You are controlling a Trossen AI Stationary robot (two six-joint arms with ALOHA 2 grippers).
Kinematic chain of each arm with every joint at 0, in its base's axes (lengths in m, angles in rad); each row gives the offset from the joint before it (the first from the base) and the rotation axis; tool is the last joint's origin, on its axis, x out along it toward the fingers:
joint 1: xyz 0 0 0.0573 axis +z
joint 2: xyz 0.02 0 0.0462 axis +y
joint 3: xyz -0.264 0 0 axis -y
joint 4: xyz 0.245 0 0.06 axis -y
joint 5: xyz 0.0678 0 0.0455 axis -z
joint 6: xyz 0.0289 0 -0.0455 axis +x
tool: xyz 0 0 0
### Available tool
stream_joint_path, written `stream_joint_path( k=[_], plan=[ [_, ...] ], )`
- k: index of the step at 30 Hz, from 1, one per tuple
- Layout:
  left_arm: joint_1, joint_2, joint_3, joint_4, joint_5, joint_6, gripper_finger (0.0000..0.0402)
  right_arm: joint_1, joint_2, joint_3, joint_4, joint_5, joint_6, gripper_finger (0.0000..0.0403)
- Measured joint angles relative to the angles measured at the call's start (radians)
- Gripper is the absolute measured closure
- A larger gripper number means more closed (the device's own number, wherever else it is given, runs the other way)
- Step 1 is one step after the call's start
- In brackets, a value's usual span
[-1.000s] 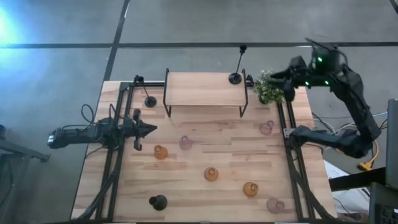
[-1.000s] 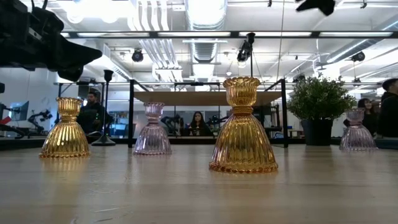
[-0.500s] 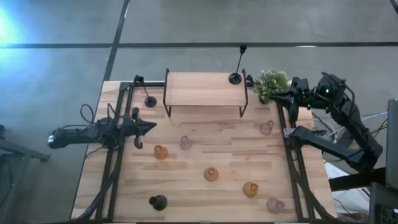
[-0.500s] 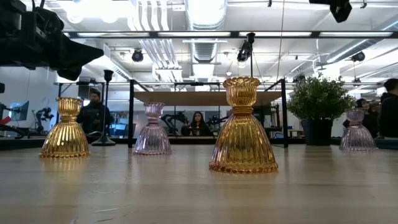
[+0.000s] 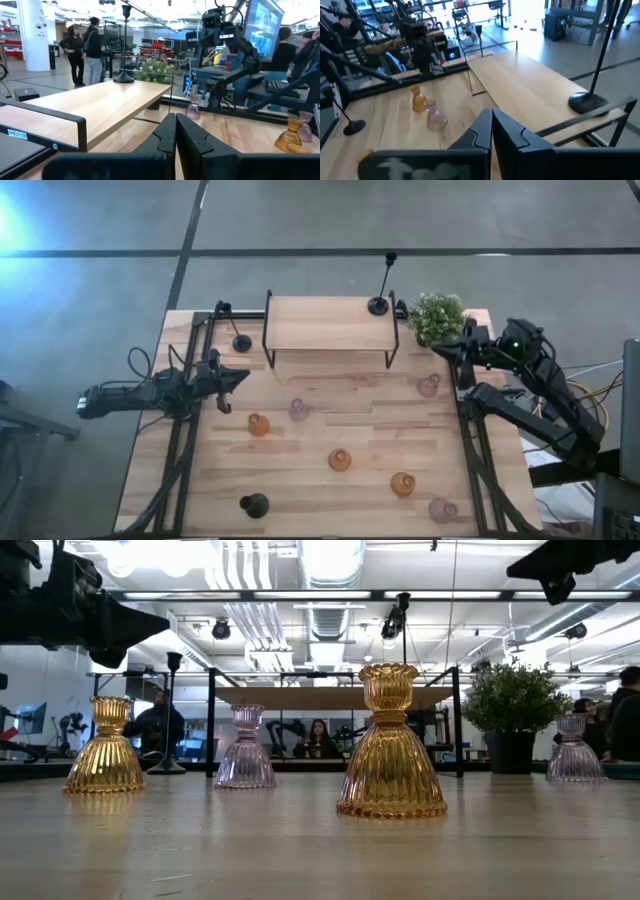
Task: Pick & Place candle stick holders
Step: Put the top black candle holder on the shelf
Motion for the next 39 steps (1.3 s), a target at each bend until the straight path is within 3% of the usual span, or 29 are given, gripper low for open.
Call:
stream_joint_path(
  k=[12, 39],
  plan=[
    [0.000, 0.001, 0.000, -0.001, -0.002, -0.001, 0.0388, 0.000, 0.002, -0.040, 0.002, 0.105, -0.022, 0.0394],
    [0.002, 0.002, 0.000, 0.052, -0.022, 0.035, 0.0387, 0.000, 0.003, -0.049, 0.000, 0.105, -0.028, 0.0394]
  ],
)
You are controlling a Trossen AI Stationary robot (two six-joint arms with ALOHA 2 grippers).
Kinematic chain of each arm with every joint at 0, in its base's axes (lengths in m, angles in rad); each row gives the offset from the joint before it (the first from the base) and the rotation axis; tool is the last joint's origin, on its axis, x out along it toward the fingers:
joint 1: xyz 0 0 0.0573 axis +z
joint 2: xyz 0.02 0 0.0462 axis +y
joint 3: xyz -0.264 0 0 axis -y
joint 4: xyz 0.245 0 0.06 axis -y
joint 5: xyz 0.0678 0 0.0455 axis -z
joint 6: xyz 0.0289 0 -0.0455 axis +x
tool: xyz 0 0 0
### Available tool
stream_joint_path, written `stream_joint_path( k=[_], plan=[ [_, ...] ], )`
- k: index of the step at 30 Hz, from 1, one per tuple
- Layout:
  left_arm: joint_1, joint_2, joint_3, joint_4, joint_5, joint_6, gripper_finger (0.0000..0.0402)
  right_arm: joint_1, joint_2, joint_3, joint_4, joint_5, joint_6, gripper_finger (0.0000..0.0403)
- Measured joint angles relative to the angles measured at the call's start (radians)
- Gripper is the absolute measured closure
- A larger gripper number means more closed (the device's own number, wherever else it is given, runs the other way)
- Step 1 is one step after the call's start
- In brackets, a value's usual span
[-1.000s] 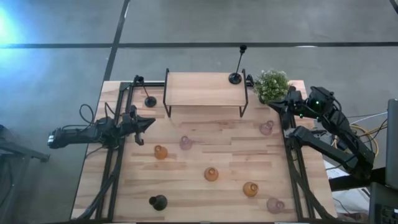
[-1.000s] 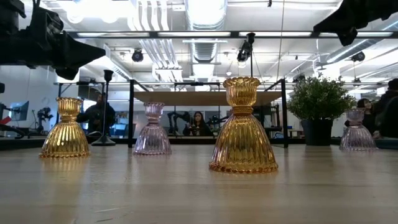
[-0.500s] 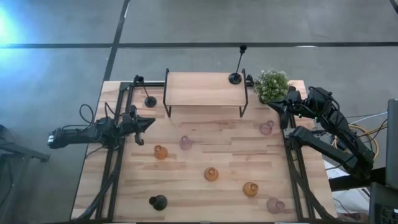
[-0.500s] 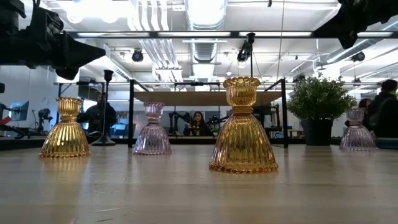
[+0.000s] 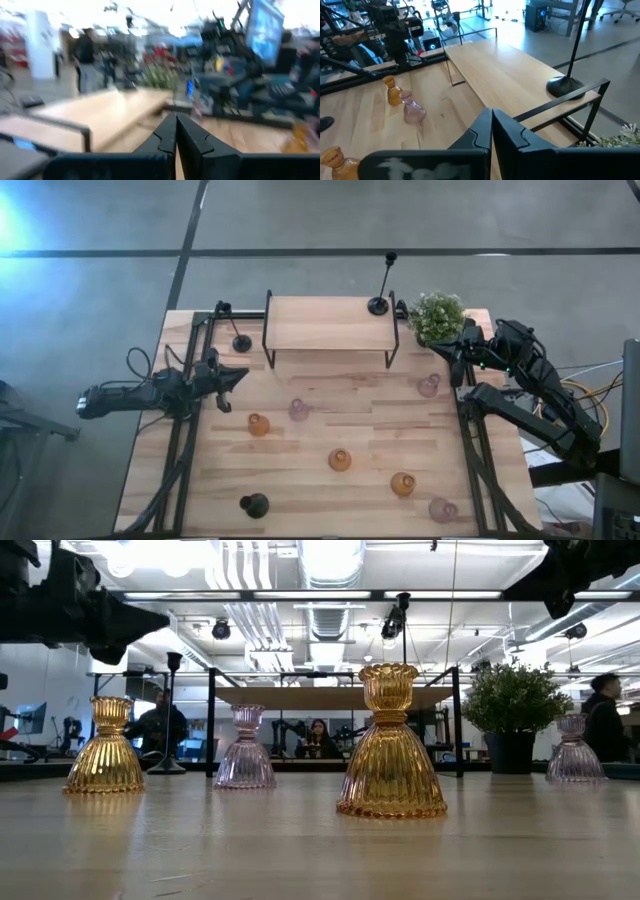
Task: Pick & Place candle stick holders
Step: Put the top black candle holder on the shelf
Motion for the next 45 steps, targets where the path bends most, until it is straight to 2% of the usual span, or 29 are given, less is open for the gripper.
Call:
stream_joint_path(
  k=[9, 13, 14, 15, 19, 20, 27, 30, 38, 41, 45],
  plan=[
    [0.000, 0.007, 0.029, 0.236, 0.005, -0.012, 0.0388, 0.000, 0.000, 0.000, 0.000, 0.000, 0.000, 0.0394],
    [0.001, 0.011, 0.067, 0.228, 0.000, 0.104, 0.0388, 0.000, 0.000, 0.000, 0.000, -0.001, 0.000, 0.0394],
    [0.001, 0.016, 0.077, 0.216, -0.033, 0.166, 0.0388, 0.000, 0.000, 0.000, 0.000, 0.000, 0.000, 0.0394],
    [0.001, 0.020, 0.088, 0.191, -0.109, 0.207, 0.0388, 0.000, 0.000, 0.000, 0.000, 0.000, 0.000, 0.0394],
    [0.002, 0.043, 0.130, 0.002, -0.523, 0.197, 0.0384, 0.000, 0.000, 0.000, 0.000, 0.000, 0.000, 0.0394],
    [0.002, 0.047, 0.134, -0.042, -0.579, 0.189, 0.0380, 0.000, 0.000, 0.000, 0.000, -0.001, 0.000, 0.0394],
    [0.002, 0.105, 0.125, -0.157, -0.612, 0.049, 0.0318, 0.000, 0.000, 0.000, 0.000, 0.000, 0.000, 0.0394],
    [0.003, 0.149, 0.111, -0.206, -0.706, 0.013, 0.0284, 0.000, 0.000, 0.000, 0.000, -0.001, 0.000, 0.0394],
    [0.016, 0.230, 0.100, -0.198, -0.928, -0.168, 0.0199, 0.000, 0.000, 0.000, 0.000, -0.001, 0.000, 0.0394],
    [0.034, 0.259, 0.099, -0.192, -0.931, -0.176, 0.0188, 0.000, 0.000, 0.000, 0.000, 0.000, 0.000, 0.0394],
    [0.080, 0.313, 0.098, -0.183, -0.849, -0.178, 0.0189, 0.000, 0.000, 0.000, 0.000, 0.000, 0.000, 0.0394]
  ],
)
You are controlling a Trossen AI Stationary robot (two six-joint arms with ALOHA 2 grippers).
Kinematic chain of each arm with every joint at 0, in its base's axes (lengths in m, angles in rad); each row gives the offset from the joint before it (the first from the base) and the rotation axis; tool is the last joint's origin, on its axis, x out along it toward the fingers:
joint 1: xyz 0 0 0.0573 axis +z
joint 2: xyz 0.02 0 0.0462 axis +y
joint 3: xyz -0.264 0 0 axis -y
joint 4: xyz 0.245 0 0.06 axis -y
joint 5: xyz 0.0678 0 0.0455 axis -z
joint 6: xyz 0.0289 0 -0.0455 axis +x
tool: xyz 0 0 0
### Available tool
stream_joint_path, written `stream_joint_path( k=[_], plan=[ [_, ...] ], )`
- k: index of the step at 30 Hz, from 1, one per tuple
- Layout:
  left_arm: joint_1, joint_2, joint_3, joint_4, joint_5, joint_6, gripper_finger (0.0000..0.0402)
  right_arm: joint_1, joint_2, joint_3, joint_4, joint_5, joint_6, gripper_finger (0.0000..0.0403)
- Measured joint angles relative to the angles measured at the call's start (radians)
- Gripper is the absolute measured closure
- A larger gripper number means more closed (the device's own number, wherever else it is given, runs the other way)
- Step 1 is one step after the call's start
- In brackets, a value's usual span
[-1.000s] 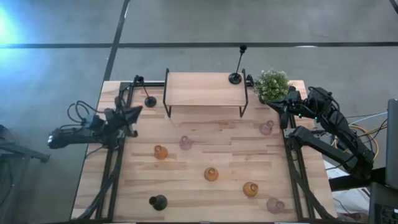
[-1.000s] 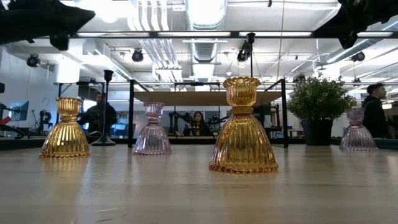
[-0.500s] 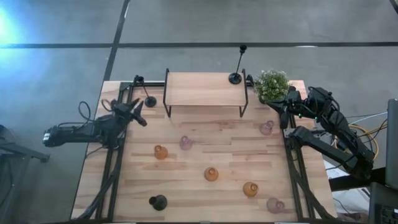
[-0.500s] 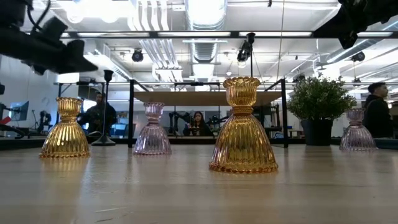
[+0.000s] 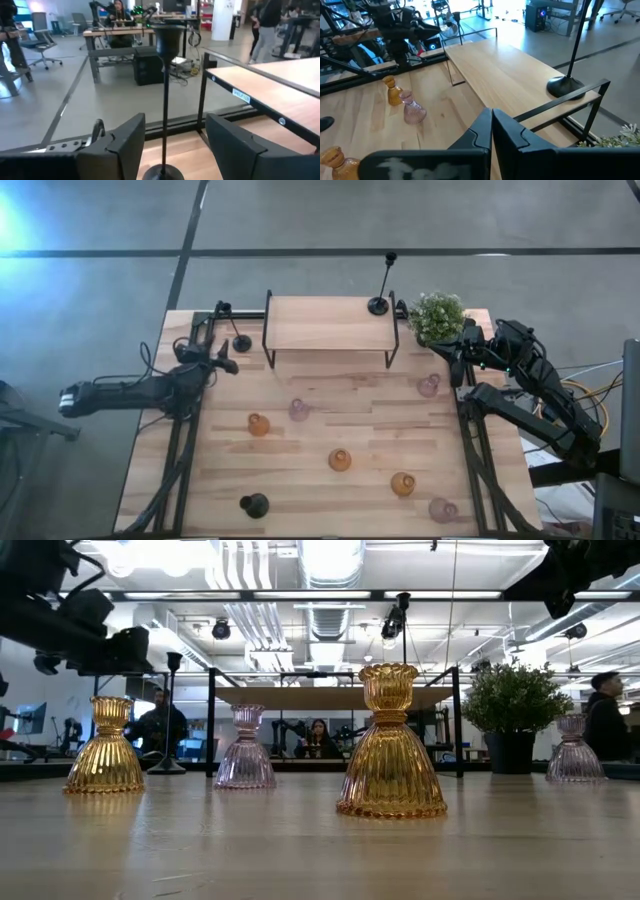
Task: Pick & Place candle stick holders
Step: Put the top black candle holder on the shelf
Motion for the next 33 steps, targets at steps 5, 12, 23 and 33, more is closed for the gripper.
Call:
stream_joint_path(
  k=[5, 12, 23, 33],
  plan=[
    [0.104, 0.062, 0.000, 0.049, 0.085, -0.023, 0.0197, 0.000, 0.000, 0.000, 0.000, 0.000, 0.000, 0.0394],
    [0.306, 0.123, -0.001, 0.180, 0.309, 0.044, 0.0197, 0.000, 0.000, 0.000, 0.000, 0.000, 0.000, 0.0394],
    [0.571, 0.252, -0.001, 0.341, 0.642, 0.093, 0.0197, 0.000, 0.000, 0.000, 0.000, 0.000, 0.000, 0.0394],
    [0.616, 0.429, 0.000, 0.495, 0.699, 0.114, 0.0197, 0.000, 0.000, 0.000, 0.000, 0.000, 0.000, 0.0394]
  ],
)
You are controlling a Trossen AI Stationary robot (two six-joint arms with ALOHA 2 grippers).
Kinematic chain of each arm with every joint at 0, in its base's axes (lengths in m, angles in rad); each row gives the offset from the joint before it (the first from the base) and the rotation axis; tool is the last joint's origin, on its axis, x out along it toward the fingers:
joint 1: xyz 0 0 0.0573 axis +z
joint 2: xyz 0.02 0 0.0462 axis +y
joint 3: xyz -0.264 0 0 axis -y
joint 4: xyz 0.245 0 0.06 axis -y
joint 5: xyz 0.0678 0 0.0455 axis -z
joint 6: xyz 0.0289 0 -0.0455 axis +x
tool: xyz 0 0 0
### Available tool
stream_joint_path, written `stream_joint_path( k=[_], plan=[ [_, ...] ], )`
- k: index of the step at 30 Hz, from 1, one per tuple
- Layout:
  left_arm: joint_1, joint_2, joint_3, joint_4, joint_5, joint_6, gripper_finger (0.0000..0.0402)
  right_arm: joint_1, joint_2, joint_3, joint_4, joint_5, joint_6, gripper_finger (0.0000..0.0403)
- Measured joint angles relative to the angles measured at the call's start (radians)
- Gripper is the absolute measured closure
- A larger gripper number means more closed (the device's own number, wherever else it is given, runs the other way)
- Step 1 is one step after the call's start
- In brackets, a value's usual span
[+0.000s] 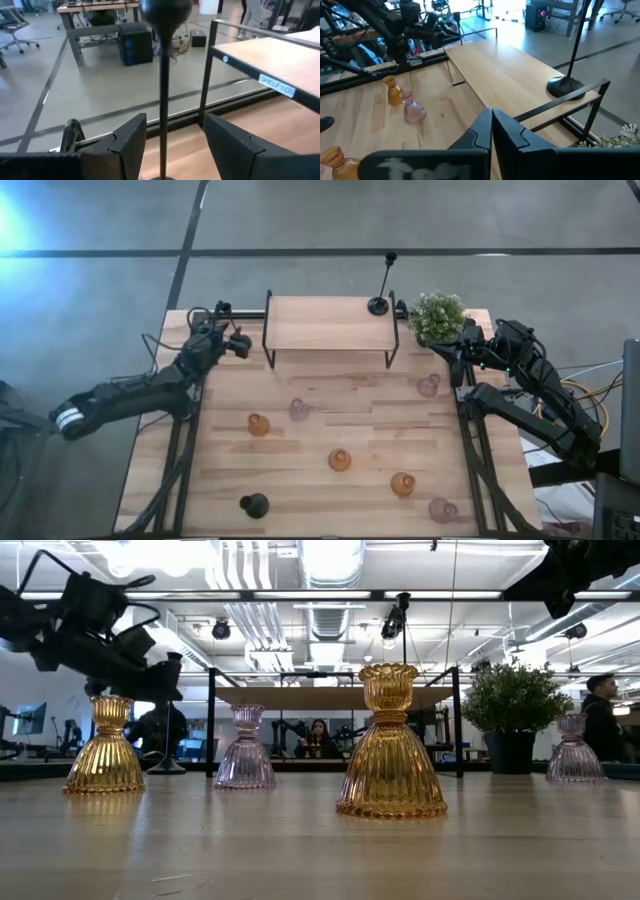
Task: Pick & Place candle stick holders
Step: Put the top black candle holder on the shelf
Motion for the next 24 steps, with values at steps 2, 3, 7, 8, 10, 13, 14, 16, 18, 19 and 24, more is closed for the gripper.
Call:
stream_joint_path(
  k=[2, 3, 7, 8, 10, 13, 14, 16, 18, 19, 24],
  plan=[
    [0.002, 0.030, -0.001, 0.023, -0.007, -0.001, 0.0197, 0.000, 0.000, 0.000, 0.000, 0.000, 0.000, 0.0394],
    [0.002, 0.041, -0.001, 0.042, -0.009, -0.002, 0.0197, 0.000, 0.000, 0.000, 0.000, 0.000, 0.000, 0.0394],
    [0.009, 0.086, 0.000, 0.102, -0.027, 0.000, 0.0197, 0.000, 0.000, 0.000, 0.000, 0.000, 0.000, 0.0394],
    [0.011, 0.095, 0.000, 0.116, -0.027, 0.000, 0.0197, 0.000, 0.000, 0.000, 0.000, 0.000, 0.000, 0.0394],
    [0.016, 0.112, 0.000, 0.142, -0.028, -0.001, 0.0198, 0.000, 0.000, 0.000, 0.000, 0.000, 0.000, 0.0394],
    [0.018, 0.133, 0.000, 0.154, -0.028, -0.001, 0.0205, 0.000, 0.000, 0.000, 0.000, 0.000, 0.000, 0.0394],
    [0.019, 0.138, 0.000, 0.158, -0.028, 0.000, 0.0211, 0.000, 0.000, 0.000, 0.000, 0.000, 0.000, 0.0394],
    [0.024, 0.147, 0.000, 0.162, -0.028, -0.001, 0.0228, 0.000, 0.000, 0.000, 0.000, 0.000, 0.000, 0.0394],
    [0.026, 0.154, 0.000, 0.171, -0.028, -0.002, 0.0251, 0.000, 0.000, 0.000, 0.000, 0.000, 0.000, 0.0394],
    [0.028, 0.157, 0.000, 0.178, -0.028, 0.000, 0.0264, 0.000, 0.000, 0.000, 0.000, 0.000, 0.000, 0.0394],
    [0.050, 0.182, 0.000, 0.218, -0.028, 0.028, 0.0348, 0.000, 0.000, 0.000, 0.000, 0.000, 0.000, 0.0394]
  ],
)
